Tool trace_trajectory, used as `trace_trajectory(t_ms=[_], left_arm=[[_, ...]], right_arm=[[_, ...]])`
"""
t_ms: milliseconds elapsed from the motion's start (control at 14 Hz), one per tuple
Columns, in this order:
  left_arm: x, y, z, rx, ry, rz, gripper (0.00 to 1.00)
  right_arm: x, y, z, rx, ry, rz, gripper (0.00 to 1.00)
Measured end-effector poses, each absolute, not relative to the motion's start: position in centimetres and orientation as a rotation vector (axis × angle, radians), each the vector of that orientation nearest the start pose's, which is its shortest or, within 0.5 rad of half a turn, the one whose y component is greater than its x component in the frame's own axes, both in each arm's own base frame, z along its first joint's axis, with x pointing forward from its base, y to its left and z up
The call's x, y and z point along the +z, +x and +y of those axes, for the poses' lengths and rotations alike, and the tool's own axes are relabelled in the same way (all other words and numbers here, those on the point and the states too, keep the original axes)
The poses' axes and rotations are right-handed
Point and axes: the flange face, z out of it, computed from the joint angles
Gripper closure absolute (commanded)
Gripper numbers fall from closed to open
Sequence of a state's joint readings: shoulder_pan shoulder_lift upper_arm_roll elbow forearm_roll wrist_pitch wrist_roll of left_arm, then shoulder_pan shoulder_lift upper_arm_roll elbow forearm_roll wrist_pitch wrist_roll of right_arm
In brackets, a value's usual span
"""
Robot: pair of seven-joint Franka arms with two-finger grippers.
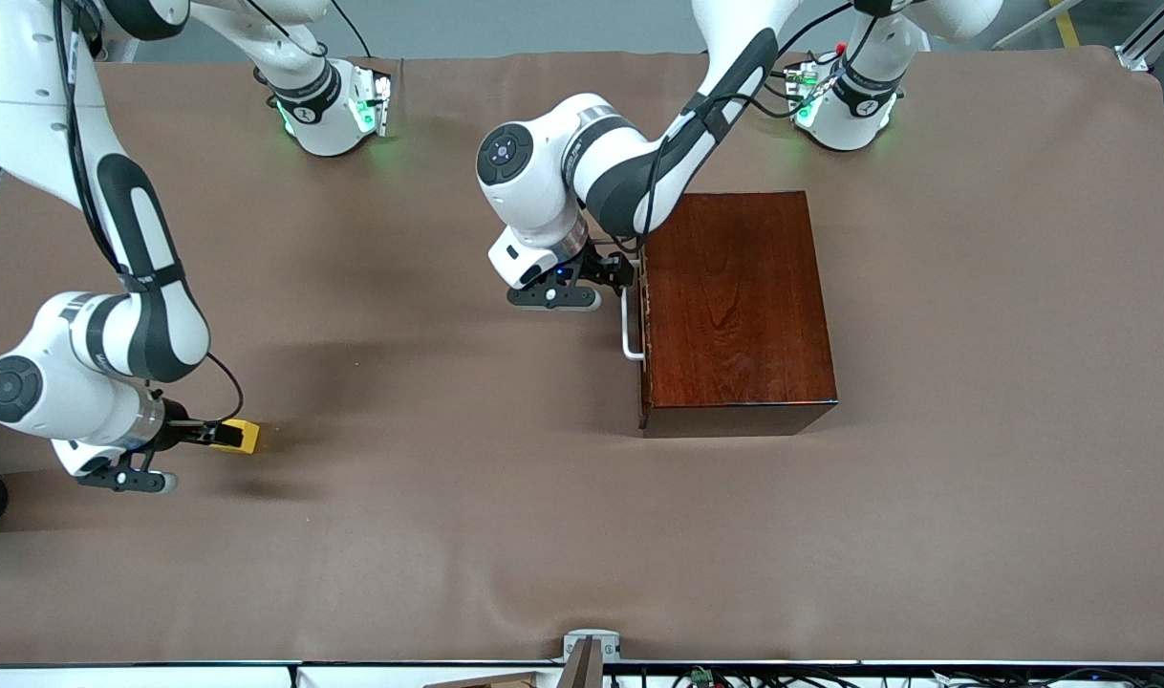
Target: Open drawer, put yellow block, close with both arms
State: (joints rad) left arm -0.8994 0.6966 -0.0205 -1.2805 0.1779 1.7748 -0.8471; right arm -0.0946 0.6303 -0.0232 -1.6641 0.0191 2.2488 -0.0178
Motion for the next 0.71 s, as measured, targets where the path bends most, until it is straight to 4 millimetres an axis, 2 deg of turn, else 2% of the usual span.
trace_trajectory(t_ms=[356, 427, 498, 641, 712], left_arm=[[30.3, 45.0, -55.7, 0.021, -2.854, 0.108, 0.0], [30.2, 45.1, -55.6, 0.02, -2.852, 0.09, 0.0], [30.1, 45.2, -55.5, 0.019, -2.851, 0.081, 0.0], [29.9, 45.5, -55.2, 0.018, -2.843, 0.064, 0.0], [29.7, 45.8, -55.0, 0.018, -2.838, 0.057, 0.0]], right_arm=[[20.7, 66.9, -7.8, 0.135, -3.129, 0.171, 0.0], [20.2, 66.8, -7.8, 0.145, -3.128, 0.172, 0.12], [19.8, 66.8, -7.8, 0.152, -3.127, 0.172, 0.48], [19.5, 66.7, -7.8, 0.156, -3.127, 0.172, 1.0], [19.6, 66.8, -7.8, 0.153, -3.127, 0.172, 1.0]])
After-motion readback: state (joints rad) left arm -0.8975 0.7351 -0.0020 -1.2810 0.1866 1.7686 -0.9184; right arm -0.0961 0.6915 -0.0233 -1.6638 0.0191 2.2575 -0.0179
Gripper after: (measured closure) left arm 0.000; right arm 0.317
